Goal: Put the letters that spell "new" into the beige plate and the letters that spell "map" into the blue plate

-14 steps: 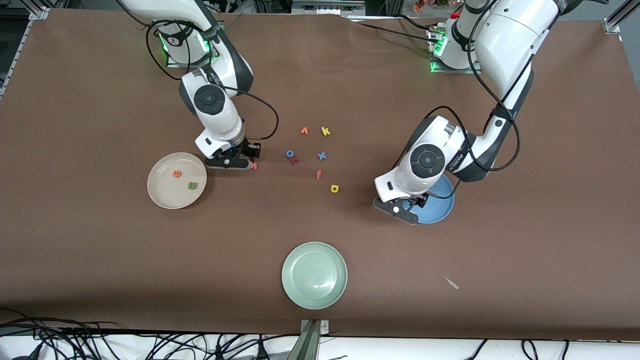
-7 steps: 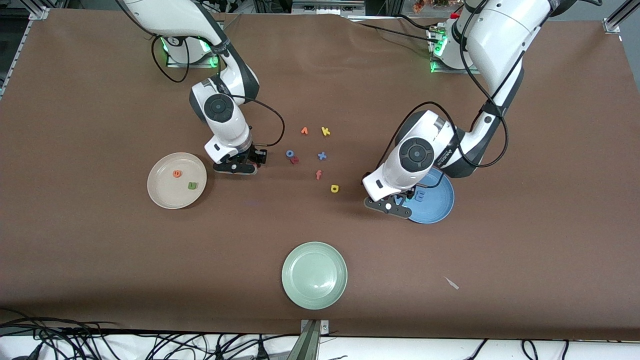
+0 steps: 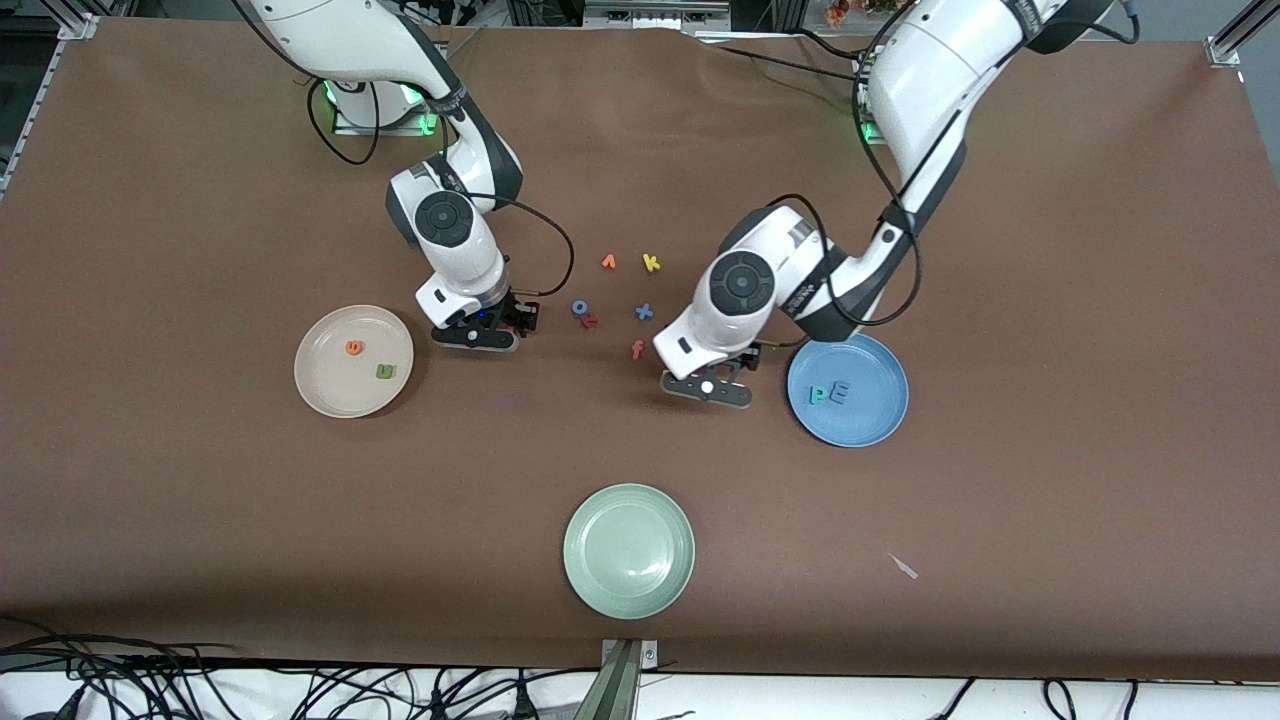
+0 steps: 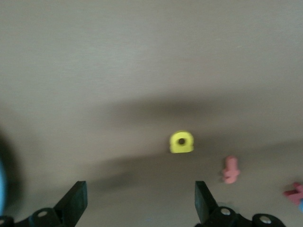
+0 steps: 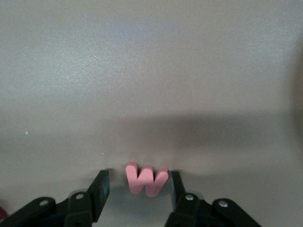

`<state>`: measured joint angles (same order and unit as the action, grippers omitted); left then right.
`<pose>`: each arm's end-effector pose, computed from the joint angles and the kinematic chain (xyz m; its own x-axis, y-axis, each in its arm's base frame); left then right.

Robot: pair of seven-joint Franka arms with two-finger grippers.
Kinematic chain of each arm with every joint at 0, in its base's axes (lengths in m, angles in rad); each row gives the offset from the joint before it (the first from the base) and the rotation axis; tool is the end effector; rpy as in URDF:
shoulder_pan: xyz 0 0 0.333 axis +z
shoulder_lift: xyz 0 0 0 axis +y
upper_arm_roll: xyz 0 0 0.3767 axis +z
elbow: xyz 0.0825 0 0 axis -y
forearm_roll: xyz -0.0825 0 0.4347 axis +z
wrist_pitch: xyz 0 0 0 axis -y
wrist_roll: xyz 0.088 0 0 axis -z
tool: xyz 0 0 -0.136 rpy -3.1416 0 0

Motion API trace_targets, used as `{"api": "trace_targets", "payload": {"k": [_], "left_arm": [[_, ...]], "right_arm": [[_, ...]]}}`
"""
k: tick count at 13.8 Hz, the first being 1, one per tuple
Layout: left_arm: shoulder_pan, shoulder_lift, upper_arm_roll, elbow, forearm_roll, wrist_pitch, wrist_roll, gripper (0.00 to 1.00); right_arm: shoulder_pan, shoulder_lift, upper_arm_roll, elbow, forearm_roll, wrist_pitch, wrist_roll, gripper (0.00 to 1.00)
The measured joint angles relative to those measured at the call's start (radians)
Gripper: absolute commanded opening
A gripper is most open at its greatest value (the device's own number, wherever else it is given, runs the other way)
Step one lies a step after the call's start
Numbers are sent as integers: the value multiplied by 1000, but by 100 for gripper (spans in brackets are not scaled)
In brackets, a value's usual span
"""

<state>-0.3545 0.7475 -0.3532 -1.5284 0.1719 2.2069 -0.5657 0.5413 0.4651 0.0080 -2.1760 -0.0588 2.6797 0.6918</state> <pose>0.6286 -0.4690 0.2189 0.9841 -0.1628 -0.0706 -0.1575 -0.9846 0.0757 0.5255 0.3230 0.1584 0.9948 -0.0912 0.0450 -0.0910 -0.9958 -0.0053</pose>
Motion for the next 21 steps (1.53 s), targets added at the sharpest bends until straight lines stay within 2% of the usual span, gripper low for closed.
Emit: {"api": "trace_targets", "payload": {"k": [4, 5, 8, 12, 14, 17, 18, 21], "left_arm": [[-22, 56, 23, 15, 21, 107, -22, 98], [-29, 72, 23, 16, 37, 122, -22, 95], [-66, 113, 26, 32, 62, 145, -23, 80], [-142, 128, 87, 51, 65, 146, -23, 69], [-146, 129, 97, 57, 65, 146, -22, 57], [-145, 129, 103, 64, 78, 145, -22, 16], [-145, 129, 103, 68, 82, 145, -22, 10], [-144, 128, 105, 73, 84, 144, -22, 5]], "right_arm": [[0, 1, -1, 0, -1, 2, 0, 58], [0, 1, -1, 0, -1, 2, 0, 54], [0, 1, -5, 0, -4, 3, -1, 49], [0, 2, -11, 0, -9, 3, -3, 35], [0, 1, -11, 0, -10, 3, -3, 34], [0, -1, -25, 4, -11, 4, -41, 34], [-1, -6, -41, 8, -12, -3, -68, 34], [-2, -46, -101, 33, -13, -92, -189, 34]]}}
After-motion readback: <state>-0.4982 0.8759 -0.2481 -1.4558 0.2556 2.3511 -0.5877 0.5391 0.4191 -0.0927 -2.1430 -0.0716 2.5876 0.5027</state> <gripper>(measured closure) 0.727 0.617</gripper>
